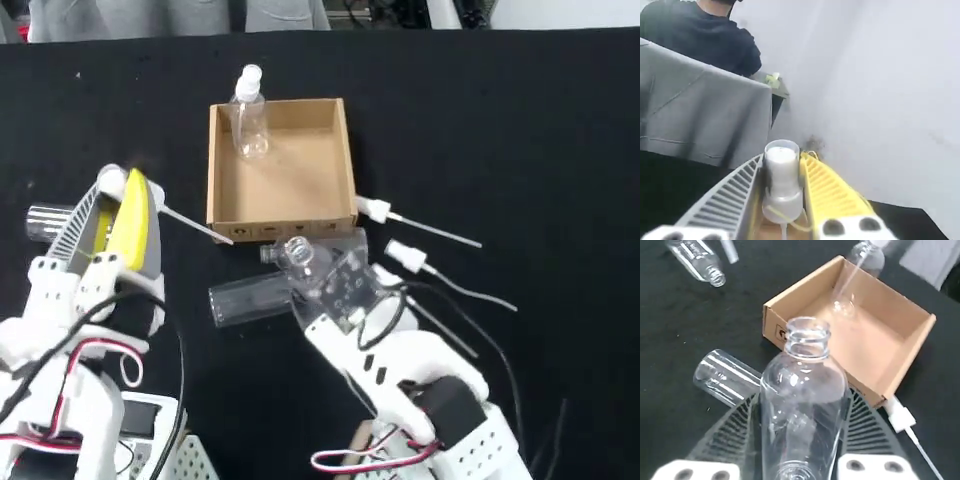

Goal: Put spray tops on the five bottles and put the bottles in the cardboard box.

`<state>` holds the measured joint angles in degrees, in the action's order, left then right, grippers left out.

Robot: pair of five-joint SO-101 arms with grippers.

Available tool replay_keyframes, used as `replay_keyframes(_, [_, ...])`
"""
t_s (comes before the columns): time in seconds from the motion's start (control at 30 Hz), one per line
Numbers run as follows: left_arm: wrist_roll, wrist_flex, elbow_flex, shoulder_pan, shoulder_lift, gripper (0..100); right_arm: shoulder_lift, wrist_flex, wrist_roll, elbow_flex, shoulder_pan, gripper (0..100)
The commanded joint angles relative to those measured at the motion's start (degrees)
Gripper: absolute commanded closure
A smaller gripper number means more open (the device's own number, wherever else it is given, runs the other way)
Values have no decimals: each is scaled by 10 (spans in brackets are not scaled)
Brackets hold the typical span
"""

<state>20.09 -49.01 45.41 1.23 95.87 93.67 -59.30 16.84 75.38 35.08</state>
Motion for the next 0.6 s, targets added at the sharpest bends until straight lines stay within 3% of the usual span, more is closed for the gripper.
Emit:
replay_keyframes(0.0, [5, 4, 0, 4, 21, 971, 45, 17, 17, 7, 20, 892])
replay_keyframes(0.4, [31, 3, -5, 11, 26, 971, 70, 66, 37, 71, 20, 917])
replay_keyframes(0.57, [26, 0, -1, 62, 26, 971, 70, 70, 37, 77, 20, 917])
